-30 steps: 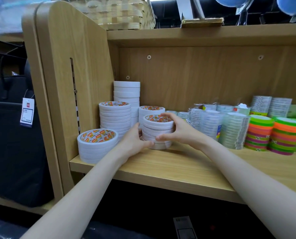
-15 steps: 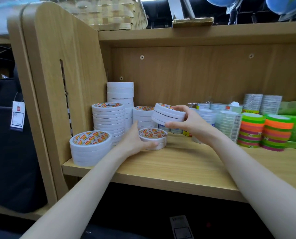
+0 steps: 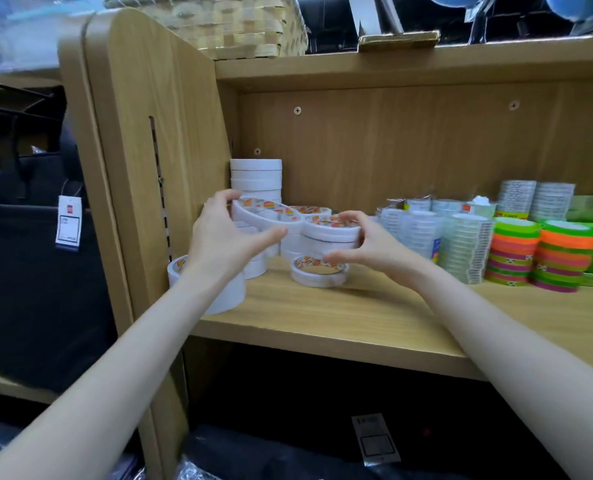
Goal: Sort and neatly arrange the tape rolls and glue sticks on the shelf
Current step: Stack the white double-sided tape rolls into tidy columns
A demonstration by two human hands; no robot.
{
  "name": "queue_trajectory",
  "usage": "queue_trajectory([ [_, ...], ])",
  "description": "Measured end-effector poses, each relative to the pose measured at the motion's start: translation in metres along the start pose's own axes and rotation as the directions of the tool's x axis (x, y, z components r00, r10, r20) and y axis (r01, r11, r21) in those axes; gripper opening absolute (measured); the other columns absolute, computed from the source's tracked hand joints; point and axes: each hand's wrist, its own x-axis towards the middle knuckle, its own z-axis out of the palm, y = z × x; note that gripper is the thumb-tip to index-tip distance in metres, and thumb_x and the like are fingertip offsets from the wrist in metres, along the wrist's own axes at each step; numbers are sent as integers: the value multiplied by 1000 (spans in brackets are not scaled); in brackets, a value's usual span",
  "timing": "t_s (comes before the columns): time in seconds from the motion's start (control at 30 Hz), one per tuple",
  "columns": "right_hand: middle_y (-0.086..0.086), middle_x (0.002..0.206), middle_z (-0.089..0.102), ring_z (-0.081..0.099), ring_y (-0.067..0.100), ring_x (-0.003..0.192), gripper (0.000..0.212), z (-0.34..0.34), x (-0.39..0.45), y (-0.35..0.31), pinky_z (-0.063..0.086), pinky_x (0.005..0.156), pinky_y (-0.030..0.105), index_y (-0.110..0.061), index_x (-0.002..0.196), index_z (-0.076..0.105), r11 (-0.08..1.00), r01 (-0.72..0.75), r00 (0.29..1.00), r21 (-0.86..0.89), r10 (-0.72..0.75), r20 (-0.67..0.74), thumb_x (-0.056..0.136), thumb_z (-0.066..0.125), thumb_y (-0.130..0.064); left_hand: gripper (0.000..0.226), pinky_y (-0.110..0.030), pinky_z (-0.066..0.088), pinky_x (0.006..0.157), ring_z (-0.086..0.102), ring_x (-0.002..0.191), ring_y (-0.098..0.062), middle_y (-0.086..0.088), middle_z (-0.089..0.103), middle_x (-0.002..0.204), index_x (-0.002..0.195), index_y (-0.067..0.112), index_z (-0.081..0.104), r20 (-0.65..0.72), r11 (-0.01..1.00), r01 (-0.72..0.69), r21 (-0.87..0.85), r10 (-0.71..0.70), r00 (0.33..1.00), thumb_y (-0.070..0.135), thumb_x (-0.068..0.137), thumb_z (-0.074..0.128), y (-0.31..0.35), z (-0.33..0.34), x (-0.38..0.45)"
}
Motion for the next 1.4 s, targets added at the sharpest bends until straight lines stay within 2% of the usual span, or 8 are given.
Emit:
queue_trajectory([
  [0.13,-8,122,50,50,4,105,86,16,-5,-1,41,76,0,-19,140,31,999,-32,992,-38,37,121,70,81,-22,78,-8,48,57,54,102,-11,0,53,122,130,13,45,-84,999,44,-15,-45,995,31,65,82,-12,-30,-12],
  [0.27,-2,143,42,42,14,128,108,18,-5,-1,34,110,35,-25,147,15,993,-67,989,-98,79,123,64,84,-28,81,-21,39,88,48,117,-14,-3,48,131,134,10,41,-144,992,39,121,-22,989,36,67,79,-32,-44,-36],
  [0.6,7,151,27,28,21,138,118,55,1,-26,25,110,31,-18,150,3,979,-29,999,-204,33,13,65,84,-30,84,-24,26,102,29,133,-18,-7,31,143,142,5,26,-156,970,35,242,4,988,36,78,71,-40,-26,-54],
  [0.73,7,130,44,42,13,120,72,56,-12,-51,32,105,25,-10,135,42,921,298,883,-252,-366,-293,75,77,-25,84,-24,28,103,30,133,-16,-4,29,144,143,7,26,-169,972,9,233,31,985,29,77,73,-45,-35,-68],
  [0.83,1,106,56,53,7,97,30,71,-26,-69,46,90,21,-9,107,64,833,526,832,-172,-546,-99,80,72,-19,76,-30,37,104,40,127,-17,-5,36,138,140,7,34,-189,986,2,166,30,981,20,76,74,-53,-37,-77],
  [1.0,7,108,63,62,14,93,34,108,-23,-70,50,92,29,-10,107,63,956,290,957,44,-291,11,77,75,-21,69,-33,41,102,47,123,-20,-3,42,137,140,11,36,-164,988,58,140,-35,986,18,80,70,-59,-35,-85],
  [1.17,5,111,63,60,10,96,46,114,-19,-66,49,89,24,-11,115,58,966,160,986,204,-164,4,74,77,-20,72,-24,37,99,44,126,-16,-2,39,142,144,12,30,-121,985,52,164,-32,992,19,83,68,-60,-37,-85],
  [1.4,5,122,59,57,14,114,46,113,-21,-64,55,87,37,-19,115,55,895,-59,992,442,4,125,74,77,-17,70,-40,43,104,50,124,-15,-2,50,138,143,13,35,-148,989,57,137,-37,988,13,82,69,-65,-40,-81],
])
